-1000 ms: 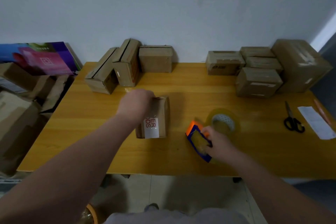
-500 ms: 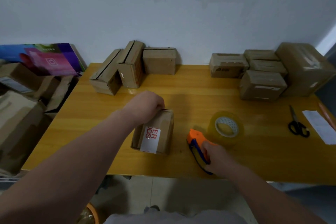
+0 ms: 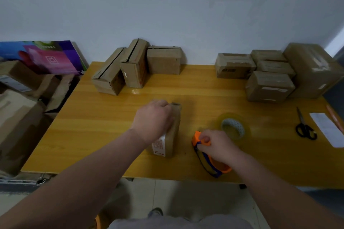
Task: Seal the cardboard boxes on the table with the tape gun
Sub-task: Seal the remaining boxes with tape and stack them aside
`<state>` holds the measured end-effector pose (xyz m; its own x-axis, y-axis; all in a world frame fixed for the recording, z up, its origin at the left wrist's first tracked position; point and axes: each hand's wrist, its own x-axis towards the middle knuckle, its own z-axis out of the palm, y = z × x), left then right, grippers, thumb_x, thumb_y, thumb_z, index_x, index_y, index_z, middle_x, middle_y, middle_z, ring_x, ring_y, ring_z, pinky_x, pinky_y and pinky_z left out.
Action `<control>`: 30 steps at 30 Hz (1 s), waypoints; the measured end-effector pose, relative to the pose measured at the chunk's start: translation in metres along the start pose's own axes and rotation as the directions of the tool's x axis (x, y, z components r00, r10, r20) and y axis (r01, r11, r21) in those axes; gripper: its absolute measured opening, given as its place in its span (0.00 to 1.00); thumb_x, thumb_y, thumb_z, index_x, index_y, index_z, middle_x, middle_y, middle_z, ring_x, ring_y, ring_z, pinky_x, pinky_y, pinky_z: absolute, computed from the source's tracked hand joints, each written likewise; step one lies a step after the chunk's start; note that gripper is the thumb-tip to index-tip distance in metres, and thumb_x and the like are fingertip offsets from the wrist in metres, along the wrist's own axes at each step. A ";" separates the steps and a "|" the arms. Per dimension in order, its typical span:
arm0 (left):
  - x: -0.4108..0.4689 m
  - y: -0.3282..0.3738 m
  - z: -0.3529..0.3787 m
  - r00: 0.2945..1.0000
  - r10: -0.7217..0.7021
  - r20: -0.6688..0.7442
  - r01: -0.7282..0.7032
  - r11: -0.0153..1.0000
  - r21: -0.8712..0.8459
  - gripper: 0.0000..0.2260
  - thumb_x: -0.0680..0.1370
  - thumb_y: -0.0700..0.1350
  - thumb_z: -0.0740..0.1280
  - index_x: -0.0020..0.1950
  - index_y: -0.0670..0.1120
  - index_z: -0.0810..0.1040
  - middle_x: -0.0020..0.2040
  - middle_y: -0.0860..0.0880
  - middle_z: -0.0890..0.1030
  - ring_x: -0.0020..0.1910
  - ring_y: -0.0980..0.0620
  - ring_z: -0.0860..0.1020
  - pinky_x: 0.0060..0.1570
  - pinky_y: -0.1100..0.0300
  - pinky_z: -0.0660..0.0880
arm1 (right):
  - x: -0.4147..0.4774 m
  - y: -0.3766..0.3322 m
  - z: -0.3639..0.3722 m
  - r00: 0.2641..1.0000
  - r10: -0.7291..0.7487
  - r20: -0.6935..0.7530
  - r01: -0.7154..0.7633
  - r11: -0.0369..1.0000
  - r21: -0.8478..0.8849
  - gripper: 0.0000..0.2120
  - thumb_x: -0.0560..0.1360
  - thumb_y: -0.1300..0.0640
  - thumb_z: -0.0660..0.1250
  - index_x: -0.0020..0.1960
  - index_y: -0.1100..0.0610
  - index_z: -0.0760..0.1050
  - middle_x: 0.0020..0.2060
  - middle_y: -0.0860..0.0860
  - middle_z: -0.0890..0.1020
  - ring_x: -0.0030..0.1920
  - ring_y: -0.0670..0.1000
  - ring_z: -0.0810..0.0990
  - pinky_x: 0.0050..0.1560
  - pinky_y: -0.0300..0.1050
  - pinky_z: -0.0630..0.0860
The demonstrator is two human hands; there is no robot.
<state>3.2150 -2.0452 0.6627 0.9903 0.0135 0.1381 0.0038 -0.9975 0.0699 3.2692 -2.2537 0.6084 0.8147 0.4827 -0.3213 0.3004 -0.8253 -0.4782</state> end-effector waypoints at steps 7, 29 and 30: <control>-0.014 0.007 0.013 0.982 -0.011 0.189 0.022 0.998 -0.055 0.30 0.78 0.61 0.59 0.76 0.48 0.61 0.77 0.51 0.59 0.75 0.50 0.58 0.72 0.56 0.57 | 0.010 -0.012 -0.006 0.998 -0.044 -0.051 0.049 0.994 0.099 0.13 0.77 0.53 0.67 0.61 0.52 0.77 0.54 0.48 0.80 0.55 0.48 0.77 0.51 0.38 0.70; -0.037 -0.035 0.026 0.990 0.097 0.106 -0.023 0.835 -0.550 0.32 0.61 0.57 0.60 0.65 0.53 0.77 0.69 0.60 0.68 0.71 0.67 0.56 0.72 0.64 0.39 | 0.034 -0.052 -0.016 0.978 -0.197 -0.067 0.205 0.968 0.147 0.14 0.67 0.53 0.78 0.51 0.53 0.80 0.41 0.45 0.80 0.44 0.45 0.80 0.48 0.40 0.78; -0.037 -0.035 0.027 0.990 0.097 0.106 -0.022 0.833 -0.553 0.32 0.61 0.57 0.61 0.65 0.54 0.77 0.69 0.60 0.68 0.71 0.68 0.56 0.70 0.67 0.38 | 0.036 -0.052 -0.017 0.978 -0.200 -0.058 0.207 0.966 0.156 0.13 0.67 0.53 0.78 0.49 0.53 0.80 0.40 0.46 0.81 0.44 0.45 0.80 0.47 0.39 0.78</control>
<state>3.1821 -2.0128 0.6290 0.9951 -0.0905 0.0391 -0.0957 -0.7928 0.6019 3.2910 -2.1987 0.6352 0.7655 0.6203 -0.1708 0.3812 -0.6511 -0.6563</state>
